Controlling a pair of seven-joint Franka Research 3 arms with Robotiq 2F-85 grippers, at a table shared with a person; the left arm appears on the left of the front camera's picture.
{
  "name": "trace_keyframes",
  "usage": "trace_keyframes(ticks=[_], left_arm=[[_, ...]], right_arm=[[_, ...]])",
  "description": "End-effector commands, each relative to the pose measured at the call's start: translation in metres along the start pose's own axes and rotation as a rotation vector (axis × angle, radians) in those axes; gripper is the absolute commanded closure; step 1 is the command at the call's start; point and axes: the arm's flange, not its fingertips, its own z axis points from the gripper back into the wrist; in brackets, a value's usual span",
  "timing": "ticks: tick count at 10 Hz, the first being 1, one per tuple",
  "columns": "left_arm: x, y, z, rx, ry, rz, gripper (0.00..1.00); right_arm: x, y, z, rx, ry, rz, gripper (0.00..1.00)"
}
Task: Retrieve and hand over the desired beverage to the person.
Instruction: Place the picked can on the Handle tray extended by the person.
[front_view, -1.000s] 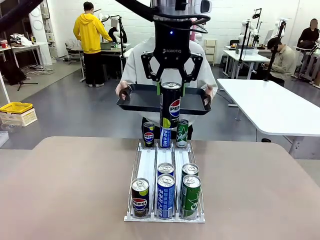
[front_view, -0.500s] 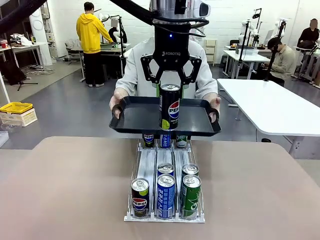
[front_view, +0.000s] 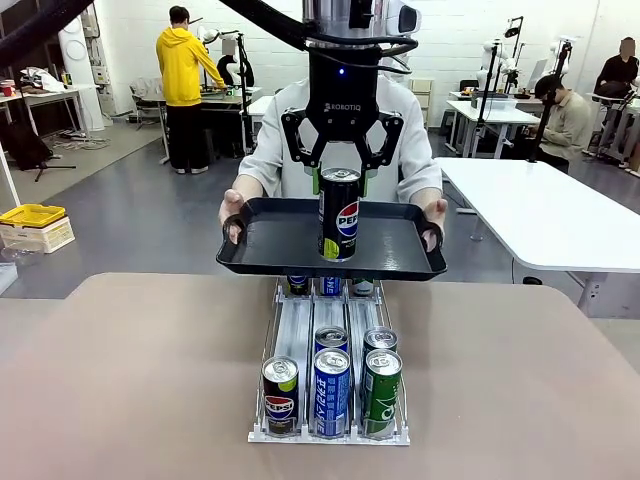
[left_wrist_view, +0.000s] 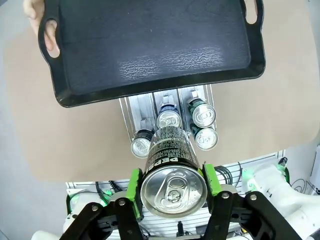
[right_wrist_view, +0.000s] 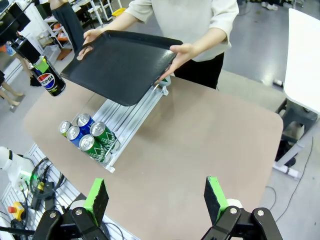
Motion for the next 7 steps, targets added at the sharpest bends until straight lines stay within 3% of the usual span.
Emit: trace_keyframes(ticks=[1, 4, 5, 6, 7], left_arm=[[-0.002, 0.005, 0.003, -0.02, -0.008, -0.002, 0.98], [-0.002, 0.005, 0.003, -0.02, -0.008, -0.002, 0.98], [0.0, 0.0, 0.0, 0.0, 0.0, 0.0, 0.41], [0.014, 0.004, 0.004, -0.009, -0.043, -0.049, 0.41], [0.046, 0.016, 0.005, 0.007, -0.003, -0.093, 0.41]], right_arm=[[0.0, 0.0, -0.002, 0.02, -0.005, 0.005, 0.0], [0.0, 0.0, -0.002, 0.02, -0.005, 0.005, 0.0], [0.0, 0.0, -0.002, 0.02, -0.005, 0.005, 0.0], [0.0, 0.0, -0.002, 0.02, -0.005, 0.005, 0.0], [0.0, 0.0, -0.002, 0.02, -0.005, 0.005, 0.0]])
